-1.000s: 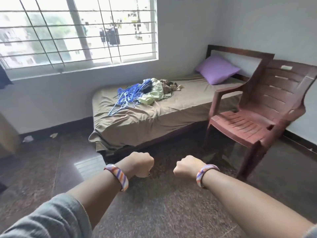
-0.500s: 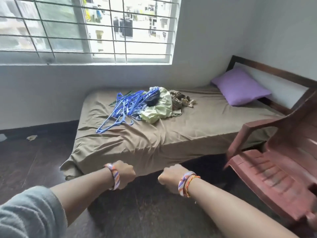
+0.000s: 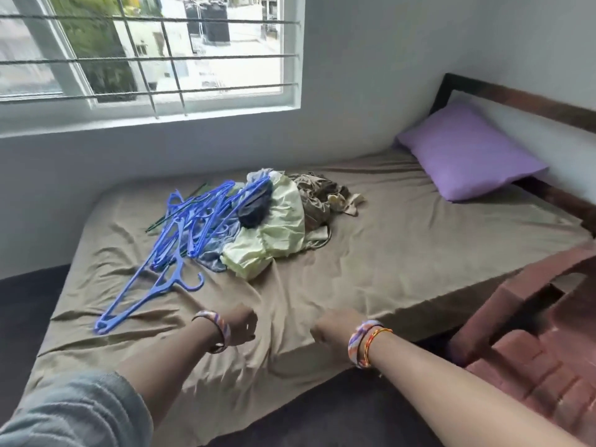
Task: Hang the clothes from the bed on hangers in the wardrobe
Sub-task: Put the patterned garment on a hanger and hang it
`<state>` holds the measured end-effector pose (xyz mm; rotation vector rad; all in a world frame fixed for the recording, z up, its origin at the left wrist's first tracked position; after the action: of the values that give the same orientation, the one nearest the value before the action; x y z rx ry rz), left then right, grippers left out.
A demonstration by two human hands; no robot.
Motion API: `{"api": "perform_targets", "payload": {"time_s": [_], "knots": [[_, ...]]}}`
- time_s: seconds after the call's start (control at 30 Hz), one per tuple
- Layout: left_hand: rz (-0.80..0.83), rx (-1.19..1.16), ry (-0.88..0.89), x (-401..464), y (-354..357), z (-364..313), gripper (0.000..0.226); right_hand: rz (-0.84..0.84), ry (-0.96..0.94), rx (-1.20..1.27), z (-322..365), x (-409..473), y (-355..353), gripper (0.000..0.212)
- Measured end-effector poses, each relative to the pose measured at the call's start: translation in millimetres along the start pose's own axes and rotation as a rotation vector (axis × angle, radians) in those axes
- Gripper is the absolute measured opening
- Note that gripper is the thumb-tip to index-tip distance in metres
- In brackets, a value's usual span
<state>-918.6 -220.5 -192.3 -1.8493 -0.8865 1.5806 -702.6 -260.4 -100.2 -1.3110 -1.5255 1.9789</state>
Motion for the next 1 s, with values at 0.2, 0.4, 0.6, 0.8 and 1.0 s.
{"api": "perform_targets", "payload": {"time_s": [0.2,0.4,0.6,0.8,1.0], "knots": [[0.072,0.043,-0.098,46,-34,-19,0.033,-0.017,-0.070,0.020,-83,74,-18,0.023],[-0.154,-0.410,-0.245,117,-61,5,0.064,0.018,-0.099,0.113,-126,147,-36,0.029],[-0.230,-1.570,-0.579,192,-62,30,0.056,0.162,-0.130,0.145,-146,205,-38,0.028],[-0.020,-2.021,-0.669,249,-76,34,0.053,0.218,-0.068,0.247,-162,259,-39,0.029],[-0.134,-1.543,-0.511,258,-117,26,0.008,0.108,0.240,1.007,-170,294,-37,0.029]]}}
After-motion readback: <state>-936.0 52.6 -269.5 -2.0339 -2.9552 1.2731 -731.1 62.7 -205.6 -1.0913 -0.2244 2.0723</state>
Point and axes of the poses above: each hand's wrist, its own x-axis towards the middle knuckle, its own y-axis out of the palm, z = x × y, the point moved 4 cm from there along x, towards the middle knuckle, and after that the axes turned 3 degrees about x, right-handed, at the moved point
